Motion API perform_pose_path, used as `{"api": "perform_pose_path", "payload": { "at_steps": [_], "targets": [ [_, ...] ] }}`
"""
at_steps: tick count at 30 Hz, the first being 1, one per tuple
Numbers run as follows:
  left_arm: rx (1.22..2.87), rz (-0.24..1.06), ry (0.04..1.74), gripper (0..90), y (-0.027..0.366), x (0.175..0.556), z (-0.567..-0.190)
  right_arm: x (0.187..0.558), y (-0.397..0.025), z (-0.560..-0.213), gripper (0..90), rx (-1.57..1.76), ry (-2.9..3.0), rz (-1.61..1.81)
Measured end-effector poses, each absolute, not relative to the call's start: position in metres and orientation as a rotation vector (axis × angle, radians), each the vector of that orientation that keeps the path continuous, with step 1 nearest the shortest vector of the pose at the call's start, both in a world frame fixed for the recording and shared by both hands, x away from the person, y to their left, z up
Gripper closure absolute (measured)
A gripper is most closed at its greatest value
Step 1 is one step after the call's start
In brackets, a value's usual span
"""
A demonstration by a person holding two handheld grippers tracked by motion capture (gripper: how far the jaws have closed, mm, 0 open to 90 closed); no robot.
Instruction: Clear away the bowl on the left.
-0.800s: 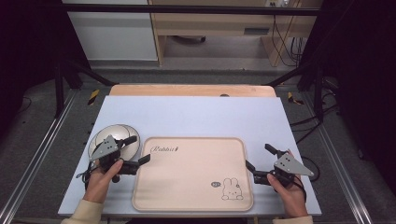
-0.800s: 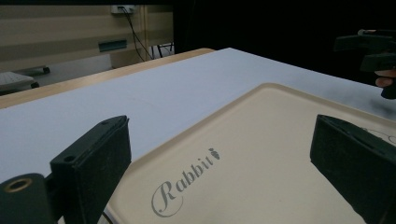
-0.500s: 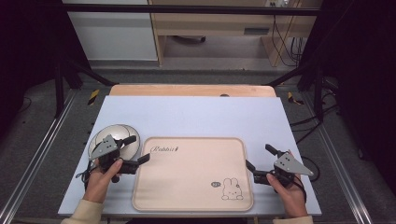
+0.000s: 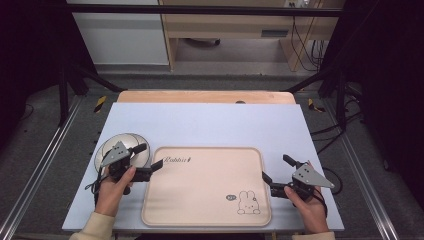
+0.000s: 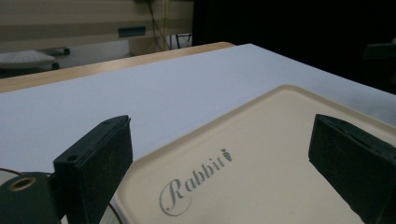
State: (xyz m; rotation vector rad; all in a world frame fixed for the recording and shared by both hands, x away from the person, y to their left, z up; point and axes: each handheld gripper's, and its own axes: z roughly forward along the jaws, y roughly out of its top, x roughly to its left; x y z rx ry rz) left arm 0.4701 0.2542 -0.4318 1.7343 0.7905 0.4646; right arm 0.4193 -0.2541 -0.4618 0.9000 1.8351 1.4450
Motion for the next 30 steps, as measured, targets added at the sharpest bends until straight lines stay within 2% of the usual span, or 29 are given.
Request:
{"api": "perform_pose_path", "payload": {
  "at_steps": [5,9,14,23,30],
  "targets": [
    [1.797,0.510,0.875,7.5,0.264,0.485,-0.415,0.419,-0.254,-0.460,5.4,0.895,1.827,1.469],
    [1.828,0.608,0.985,8.5,0.282,0.497,-0.399,0.419,-0.257,-0.460,5.4,0.903,1.820,1.469],
    [1.830,0.590,1.048,8.3,0.308,0.510,-0.389,0.420,-0.256,-0.461,5.4,0.916,1.816,1.469],
    [1.873,0.602,1.138,8.2,0.336,0.514,-0.395,0.420,-0.254,-0.461,5.3,0.914,1.829,1.463],
    [1.803,0.605,1.249,9.4,0.361,0.518,-0.398,0.421,-0.254,-0.462,5.3,0.915,1.833,1.461]
  ]
}}
